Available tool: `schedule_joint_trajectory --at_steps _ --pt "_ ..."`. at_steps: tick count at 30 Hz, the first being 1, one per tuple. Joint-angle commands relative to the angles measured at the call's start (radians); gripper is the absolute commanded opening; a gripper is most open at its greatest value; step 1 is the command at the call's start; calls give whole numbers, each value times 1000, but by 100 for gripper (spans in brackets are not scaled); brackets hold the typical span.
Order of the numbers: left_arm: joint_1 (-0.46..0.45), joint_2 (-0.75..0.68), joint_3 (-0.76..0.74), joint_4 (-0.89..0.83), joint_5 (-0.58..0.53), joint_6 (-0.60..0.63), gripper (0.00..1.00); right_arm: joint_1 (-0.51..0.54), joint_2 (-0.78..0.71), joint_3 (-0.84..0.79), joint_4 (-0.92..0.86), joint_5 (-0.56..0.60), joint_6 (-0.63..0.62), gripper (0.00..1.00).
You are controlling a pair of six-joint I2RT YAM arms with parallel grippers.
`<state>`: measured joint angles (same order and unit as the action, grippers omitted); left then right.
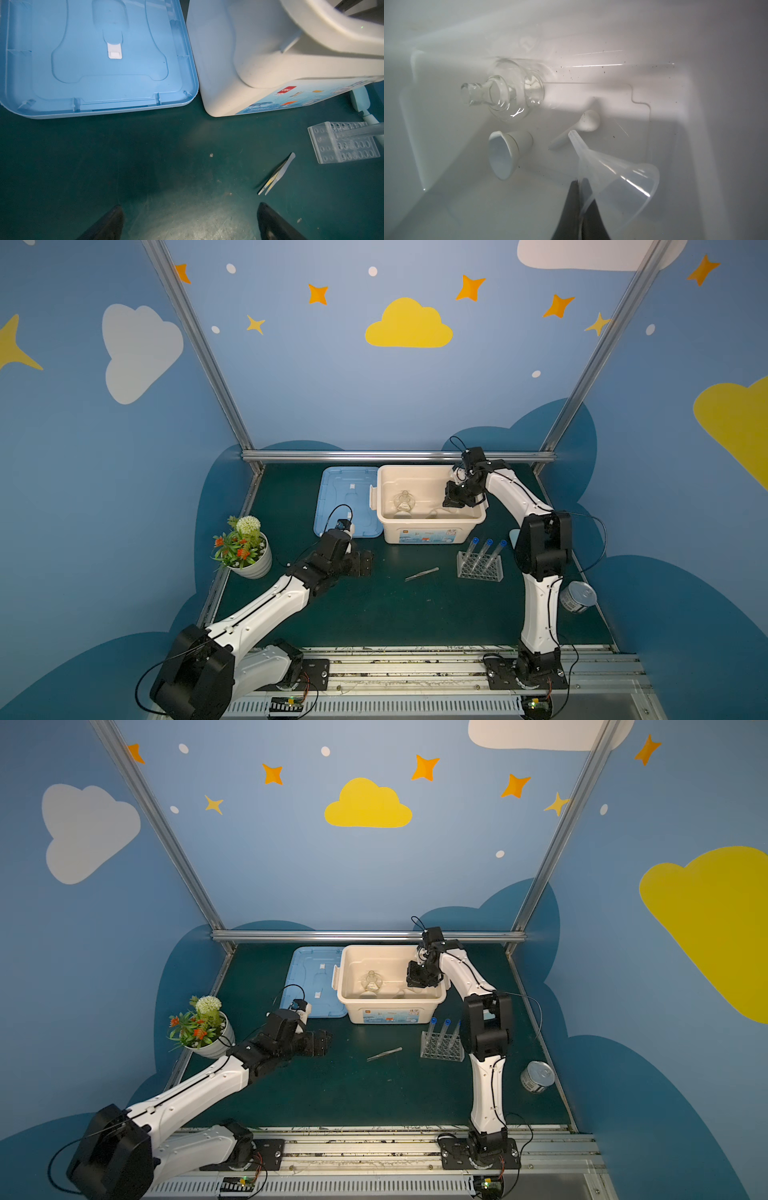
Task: Organize the chemistry lab equipment
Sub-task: 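Lower the funnel into the bin and open the right gripper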
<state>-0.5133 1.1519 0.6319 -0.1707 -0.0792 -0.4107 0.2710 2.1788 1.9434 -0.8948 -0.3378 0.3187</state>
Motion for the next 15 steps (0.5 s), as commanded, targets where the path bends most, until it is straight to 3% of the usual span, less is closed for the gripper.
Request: schedule_joint_trajectory --at_steps 1,15 --pt "-3 7 -12 7 -6 10 100 -9 22 14 -34 3 13 0" --pt "-4 22 -14 1 -10 13 100 -10 82 30 -15 -2 42 0"
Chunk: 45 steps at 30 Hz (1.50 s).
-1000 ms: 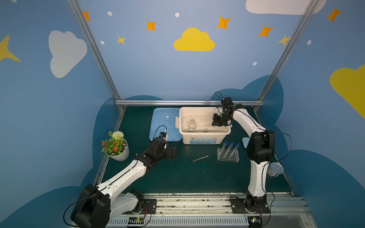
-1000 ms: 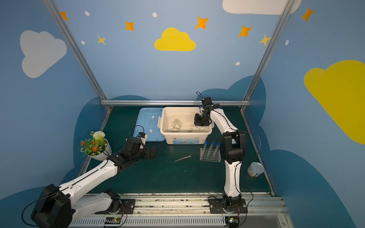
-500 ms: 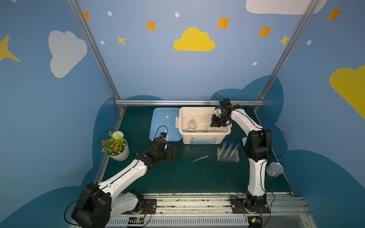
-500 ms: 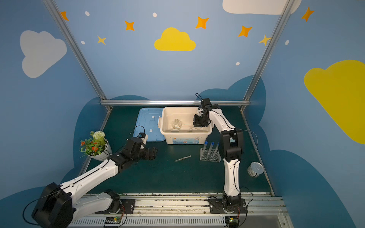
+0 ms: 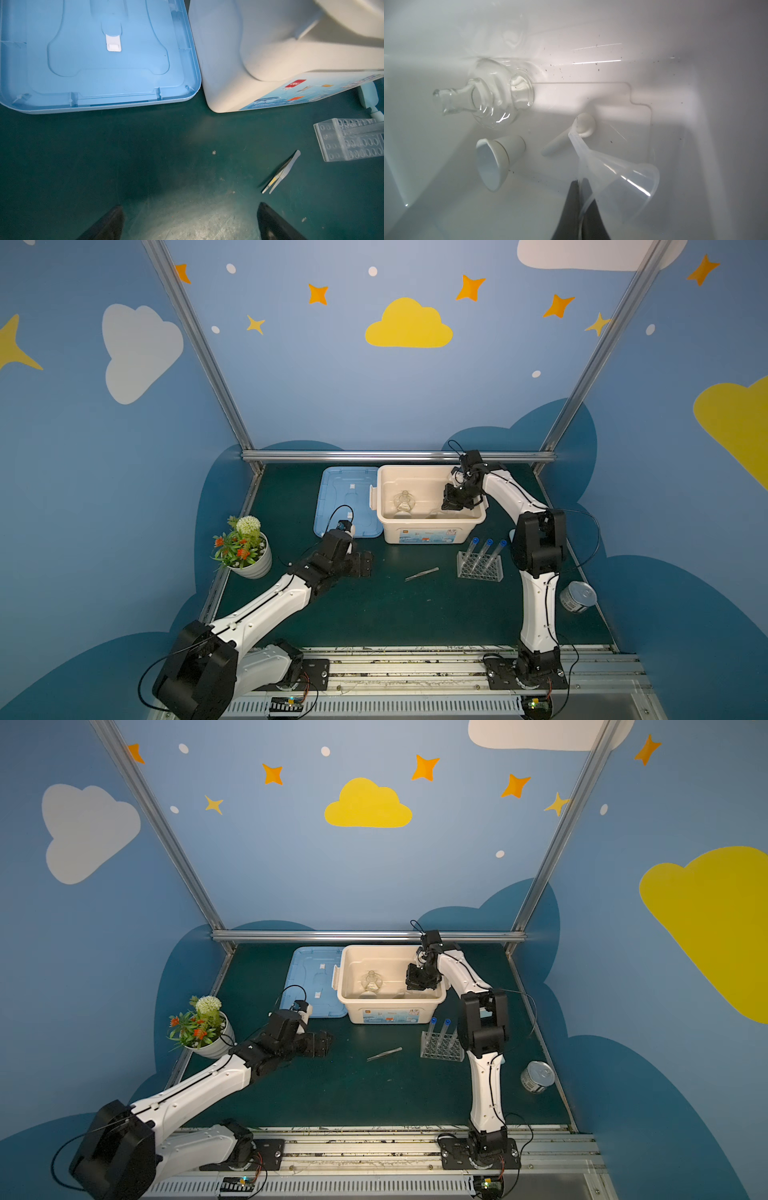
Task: Organize the chemistry lab equipment
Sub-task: 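Lower the funnel into the bin and open the right gripper, then raise the right gripper out of the bin and move toward the tweezers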
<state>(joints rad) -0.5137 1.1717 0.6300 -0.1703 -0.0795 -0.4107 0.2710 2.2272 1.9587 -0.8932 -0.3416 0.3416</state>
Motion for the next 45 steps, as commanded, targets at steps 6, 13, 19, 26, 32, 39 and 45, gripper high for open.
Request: schedule_joint_trajectory --at_steps 6,13,19,26,32,39,45 --pt "-3 -17 -19 -6 -29 18 100 -10 48 13 -17 1 25 0" --pt "-3 -10 -21 -6 -23 12 100 -9 52 11 -9 -6 40 9" --pt "-3 -11 -19 -6 -23 13 100 -9 35 9 -13 -2 40 32" --pt "-3 -12 -21 -4 -22 12 100 -8 -36 -1 -6 -9 47 52" --pt "-6 7 -18 16 13 13 100 -3 -136 -23 22 -34 34 62" --pt "-16 14 -10 11 14 14 100 -1 -236 -94 29 -73 27 70" --pt "-17 1 -10 5 -3 16 100 10 -349 -199 56 -61 24 71"
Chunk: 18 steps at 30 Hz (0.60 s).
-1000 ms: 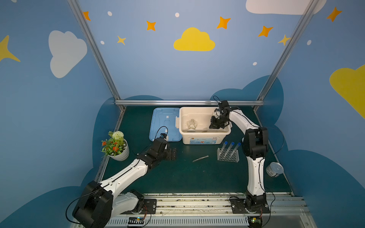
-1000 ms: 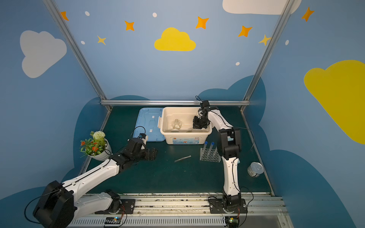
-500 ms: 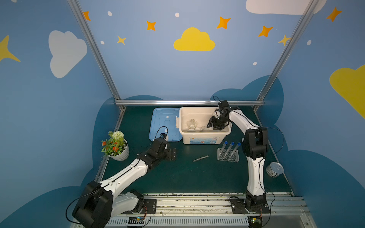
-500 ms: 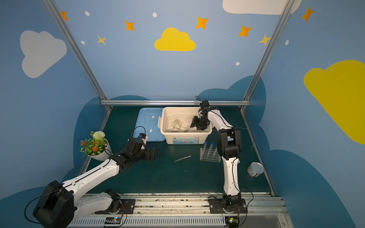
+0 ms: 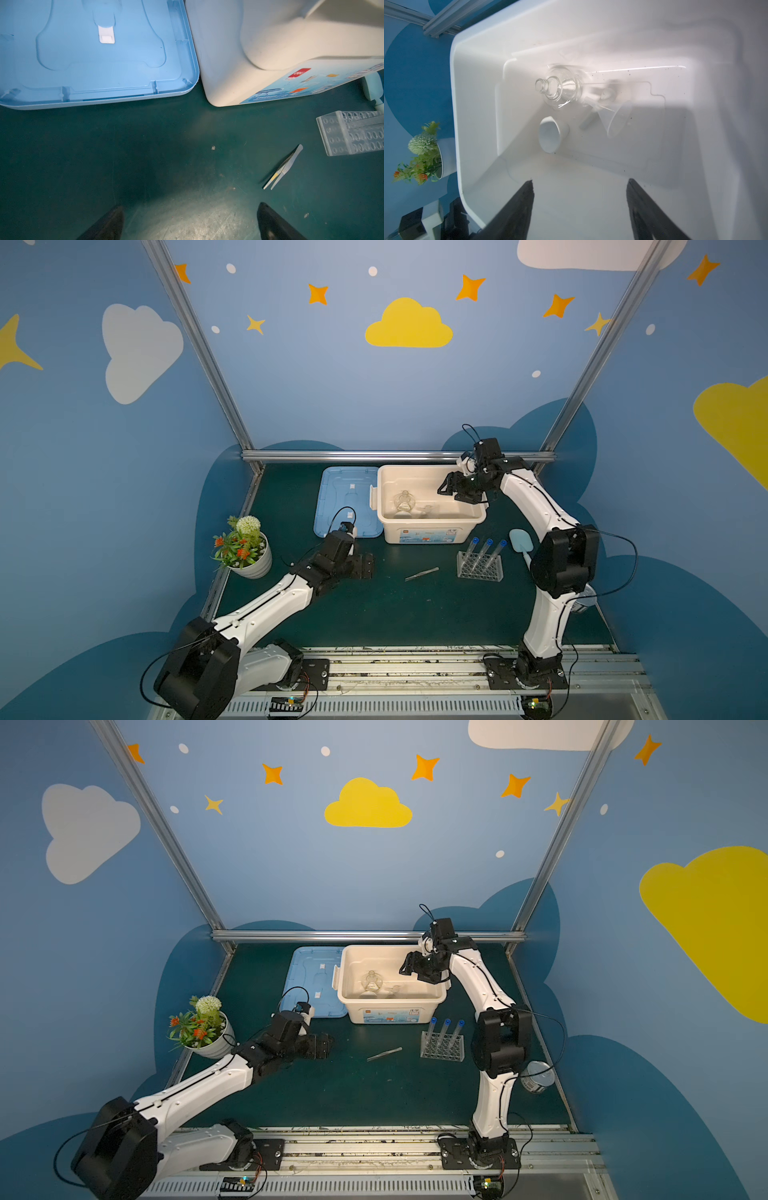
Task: Organize the chemistry lab equipment
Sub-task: 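Raise the right gripper out of the bin and move toward the tweezers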
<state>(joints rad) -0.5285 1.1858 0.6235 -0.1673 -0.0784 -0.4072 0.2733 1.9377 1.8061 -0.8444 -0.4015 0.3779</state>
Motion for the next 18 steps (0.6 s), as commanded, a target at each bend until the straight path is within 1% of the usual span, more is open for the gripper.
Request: schedule_joint_trajectory --at_steps 1,5,6,8,11,13,14,18 --pt "-2 -13 -5 0 -6 12 100 9 -81 -63 14 4 -18 71" --pt "-2 -16 -6 -3 -16 -1 100 32 -201 -160 67 54 -67 72" --pt "-2 -17 -7 -2 -17 -5 100 37 -238 -198 100 50 -85 72" --pt "-1 -16 -8 7 -8 -6 100 43 -313 -286 188 34 -114 73" --pt "-2 -11 -4 10 -1 -10 100 58 -426 -430 356 -49 -197 73" --pt "0 -8 0 4 -8 -18 100 91 -492 -512 441 -74 -242 73" --pt "-1 -9 2 -1 -14 -20 100 111 -525 -548 467 -67 -264 73" --pt "0 -28 -1 -18 -48 -32 100 229 -615 -642 475 6 -354 74"
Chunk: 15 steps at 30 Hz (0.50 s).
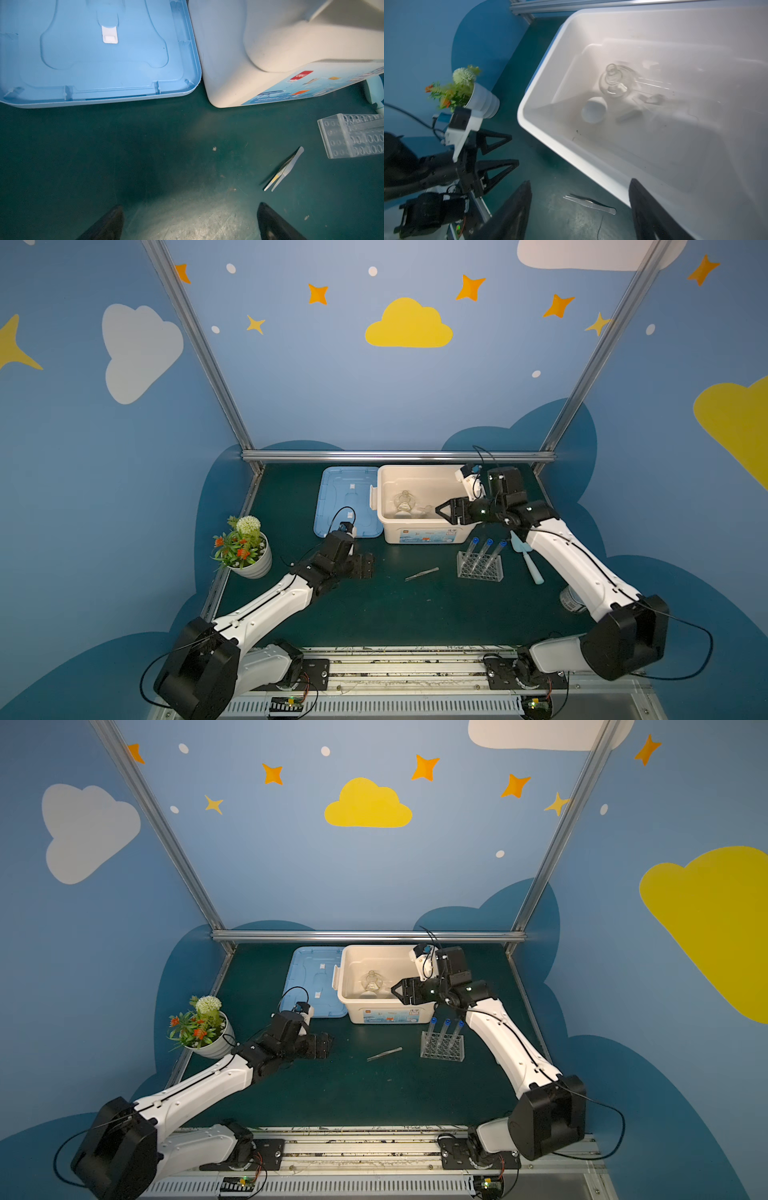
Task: Organize the chemistry lab equipment
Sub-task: 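Raise the right gripper out of the bin and move toward the tweezers, then lower the right gripper and close it on the metal tweezers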
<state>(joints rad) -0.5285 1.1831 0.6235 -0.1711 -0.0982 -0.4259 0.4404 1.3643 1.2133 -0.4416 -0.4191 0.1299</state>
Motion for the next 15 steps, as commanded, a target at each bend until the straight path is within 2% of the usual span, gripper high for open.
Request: schedule_joint_trajectory --at_steps 1,7,15 --pt "1 -33 -3 -13 -33 -10 100 86 -54 -67 63 31 -124 74" --pt "9 -56 -16 -20 -52 -6 100 197 -61 -159 -6 45 -247 74" --pt "21 -70 -36 -30 -40 -20 100 312 32 -189 -107 189 -489 71"
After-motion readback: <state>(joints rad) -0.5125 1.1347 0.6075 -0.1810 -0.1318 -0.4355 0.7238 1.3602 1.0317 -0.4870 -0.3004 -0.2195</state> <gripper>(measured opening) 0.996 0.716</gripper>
